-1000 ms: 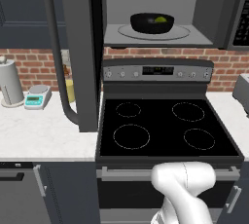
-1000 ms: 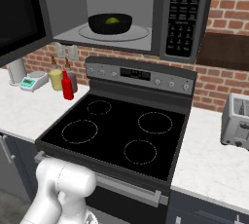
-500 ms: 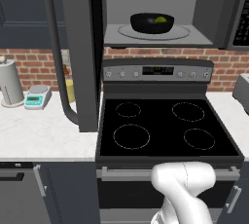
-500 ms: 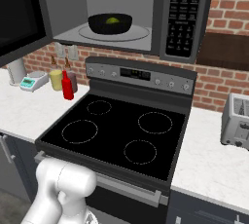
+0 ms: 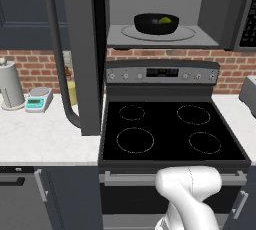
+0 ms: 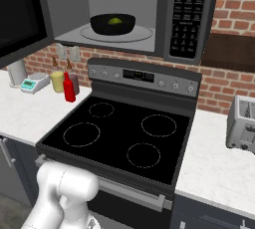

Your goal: Pick the lime from the sink and place it in the bowl. Then pick the bowl and place it in the microwave. Then close the microwave door and press the start button.

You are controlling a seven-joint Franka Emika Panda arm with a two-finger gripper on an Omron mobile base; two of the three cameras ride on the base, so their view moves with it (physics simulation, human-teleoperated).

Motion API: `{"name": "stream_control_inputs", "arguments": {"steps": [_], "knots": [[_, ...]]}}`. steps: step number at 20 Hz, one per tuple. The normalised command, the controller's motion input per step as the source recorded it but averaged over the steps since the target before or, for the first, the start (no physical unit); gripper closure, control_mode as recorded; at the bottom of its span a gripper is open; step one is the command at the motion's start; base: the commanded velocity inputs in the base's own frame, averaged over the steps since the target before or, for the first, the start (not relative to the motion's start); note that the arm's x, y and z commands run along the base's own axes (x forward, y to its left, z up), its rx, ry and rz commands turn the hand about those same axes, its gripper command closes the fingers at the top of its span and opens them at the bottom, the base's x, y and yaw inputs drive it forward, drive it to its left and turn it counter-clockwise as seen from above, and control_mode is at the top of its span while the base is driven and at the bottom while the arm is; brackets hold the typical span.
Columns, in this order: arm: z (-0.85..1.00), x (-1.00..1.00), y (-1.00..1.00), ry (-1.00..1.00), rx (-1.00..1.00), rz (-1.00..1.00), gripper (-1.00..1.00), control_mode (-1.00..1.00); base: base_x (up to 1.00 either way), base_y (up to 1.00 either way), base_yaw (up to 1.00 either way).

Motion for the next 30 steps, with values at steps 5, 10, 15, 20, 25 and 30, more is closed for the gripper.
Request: {"name": "stream_control_inputs", "arguments": {"steps": [5,10,15,20,25,30], "knots": [[0.00,-0.30,0.40,0.00,0.00,0.02,-1.00,-1.00,0.00,0.00,0.00],[0.00,-0.10,0.40,0.00,0.00,0.03,-1.00,-1.00,0.00,0.00,0.00],[-0.01,0.00,0.55,0.00,0.00,0.03,-1.00,-1.00,0.00,0.00,0.00],[0.00,0.00,0.65,0.00,0.00,0.01,-1.00,-1.00,0.00,0.00,0.00],[0.00,0.34,0.43,0.00,0.00,0.00,-1.00,-1.00,0.00,0.00,0.00],[-0.11,0.48,0.35,0.00,0.00,0.00,-1.00,-1.00,0.00,0.00,0.00]]}}
